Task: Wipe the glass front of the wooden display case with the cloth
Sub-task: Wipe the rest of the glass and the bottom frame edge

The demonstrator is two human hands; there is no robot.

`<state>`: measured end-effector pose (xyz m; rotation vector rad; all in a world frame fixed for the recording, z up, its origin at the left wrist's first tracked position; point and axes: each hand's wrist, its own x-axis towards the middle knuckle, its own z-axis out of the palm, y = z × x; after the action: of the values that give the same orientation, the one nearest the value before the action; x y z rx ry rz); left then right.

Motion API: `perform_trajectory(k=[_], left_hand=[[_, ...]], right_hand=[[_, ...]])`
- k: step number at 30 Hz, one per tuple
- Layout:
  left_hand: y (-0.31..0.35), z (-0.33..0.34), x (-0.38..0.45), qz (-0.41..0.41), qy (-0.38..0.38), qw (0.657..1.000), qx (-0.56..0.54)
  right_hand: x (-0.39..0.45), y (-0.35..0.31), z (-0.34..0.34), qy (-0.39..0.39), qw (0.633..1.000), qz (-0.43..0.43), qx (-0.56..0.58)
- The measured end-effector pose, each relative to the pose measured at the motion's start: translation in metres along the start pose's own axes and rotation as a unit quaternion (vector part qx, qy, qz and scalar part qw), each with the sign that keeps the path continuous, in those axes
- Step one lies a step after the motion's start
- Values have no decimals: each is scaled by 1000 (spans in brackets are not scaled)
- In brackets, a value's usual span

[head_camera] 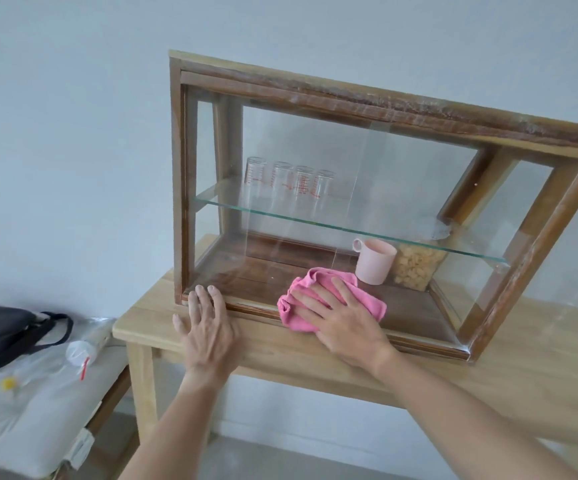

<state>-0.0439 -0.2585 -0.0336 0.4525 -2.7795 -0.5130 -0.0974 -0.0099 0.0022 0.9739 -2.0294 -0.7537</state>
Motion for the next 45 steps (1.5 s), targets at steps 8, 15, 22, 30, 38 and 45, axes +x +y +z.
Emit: perform_trajectory(k=[8,15,22,30,38,45], left_hand=[[-4,1,-2,-1,5,1000,-2],[-13,-6,-1,21,27,998,-43],[-26,-9,6,8,58,997,-40],[-25,-9,6,-4,75,993,-95],[-56,-13,30,7,76,991,-112],[-57,-13,31,-1,69,992,-102]], right_hand=[[70,54,-35,-39,990,-123,-63],[116,82,-57,120,986,111,-32],[83,-7,-9,-3,989,-131,-74],[175,40,-62,109,994,22,-7],[160,-23,-25,12,979,-188,-79],[189,-52,-28,1,968,-231,-97]])
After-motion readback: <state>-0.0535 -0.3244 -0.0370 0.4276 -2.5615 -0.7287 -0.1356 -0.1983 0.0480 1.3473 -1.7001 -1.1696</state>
